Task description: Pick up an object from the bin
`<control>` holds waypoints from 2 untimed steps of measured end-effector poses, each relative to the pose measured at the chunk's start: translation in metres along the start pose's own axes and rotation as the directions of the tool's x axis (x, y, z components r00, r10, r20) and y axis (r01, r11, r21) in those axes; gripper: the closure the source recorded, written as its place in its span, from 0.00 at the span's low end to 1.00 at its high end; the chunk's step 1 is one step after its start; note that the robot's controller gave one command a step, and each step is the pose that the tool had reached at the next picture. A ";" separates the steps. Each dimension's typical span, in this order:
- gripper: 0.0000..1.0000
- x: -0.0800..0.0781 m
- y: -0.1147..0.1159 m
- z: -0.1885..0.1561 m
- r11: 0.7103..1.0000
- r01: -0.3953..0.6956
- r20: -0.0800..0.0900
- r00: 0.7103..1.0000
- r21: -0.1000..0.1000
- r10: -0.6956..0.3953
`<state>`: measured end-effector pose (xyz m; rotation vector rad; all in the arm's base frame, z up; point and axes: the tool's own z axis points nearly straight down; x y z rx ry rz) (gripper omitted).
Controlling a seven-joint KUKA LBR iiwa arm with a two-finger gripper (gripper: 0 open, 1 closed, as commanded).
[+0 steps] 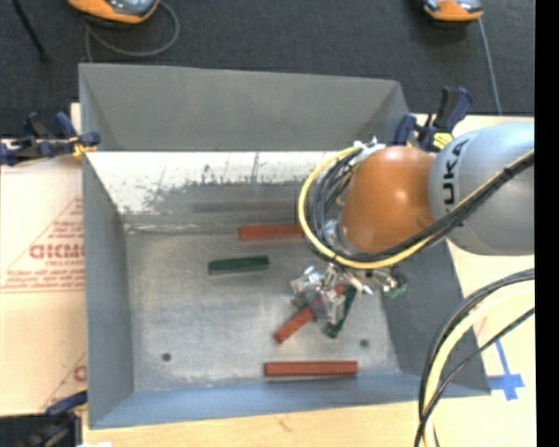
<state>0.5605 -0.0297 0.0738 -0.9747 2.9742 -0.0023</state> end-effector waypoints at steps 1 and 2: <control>1.00 0.035 -0.032 0.000 0.859 0.511 -0.001 0.859 0.000 -0.511; 1.00 0.078 -0.065 0.002 0.473 0.881 0.010 0.473 -0.005 -0.881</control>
Offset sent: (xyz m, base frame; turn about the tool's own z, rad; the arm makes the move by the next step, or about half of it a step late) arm -0.0122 -0.0464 -0.0038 -0.5392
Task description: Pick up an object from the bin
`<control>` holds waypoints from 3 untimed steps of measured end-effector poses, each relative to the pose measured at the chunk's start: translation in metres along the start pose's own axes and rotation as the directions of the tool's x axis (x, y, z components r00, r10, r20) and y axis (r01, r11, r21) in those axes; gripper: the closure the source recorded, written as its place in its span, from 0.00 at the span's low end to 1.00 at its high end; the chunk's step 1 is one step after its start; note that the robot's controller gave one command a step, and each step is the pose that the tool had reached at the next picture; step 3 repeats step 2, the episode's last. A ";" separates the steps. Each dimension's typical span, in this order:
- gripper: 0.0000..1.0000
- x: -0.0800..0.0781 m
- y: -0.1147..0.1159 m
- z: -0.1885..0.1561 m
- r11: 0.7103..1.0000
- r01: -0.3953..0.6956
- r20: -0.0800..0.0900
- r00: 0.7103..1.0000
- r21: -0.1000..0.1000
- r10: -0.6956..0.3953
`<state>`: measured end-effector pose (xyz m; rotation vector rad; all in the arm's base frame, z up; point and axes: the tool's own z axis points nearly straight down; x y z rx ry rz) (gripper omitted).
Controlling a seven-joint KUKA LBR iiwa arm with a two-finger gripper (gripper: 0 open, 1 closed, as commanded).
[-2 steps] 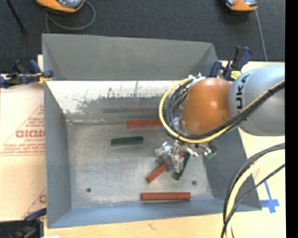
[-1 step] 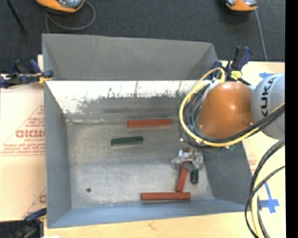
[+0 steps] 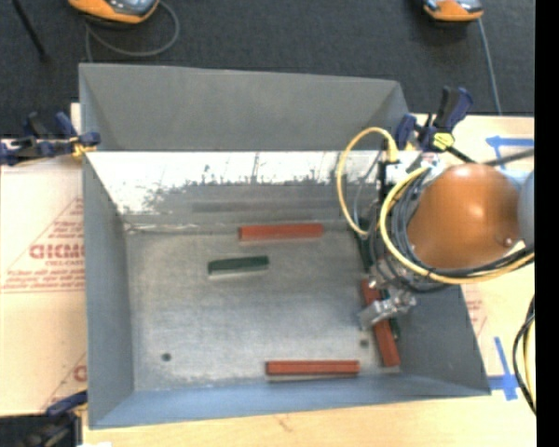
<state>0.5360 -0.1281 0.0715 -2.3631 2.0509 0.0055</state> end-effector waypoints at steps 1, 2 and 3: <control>1.00 0.011 0.000 -0.041 1.000 0.025 -0.012 1.000 -0.003 -0.025; 1.00 0.013 -0.016 -0.137 0.998 0.056 -0.014 0.998 0.001 -0.056; 1.00 0.013 -0.016 -0.137 0.998 0.056 -0.014 0.998 0.001 -0.056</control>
Offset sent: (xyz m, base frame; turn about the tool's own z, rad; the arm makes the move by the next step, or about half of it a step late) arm 0.0000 -0.0104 0.0382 -0.0284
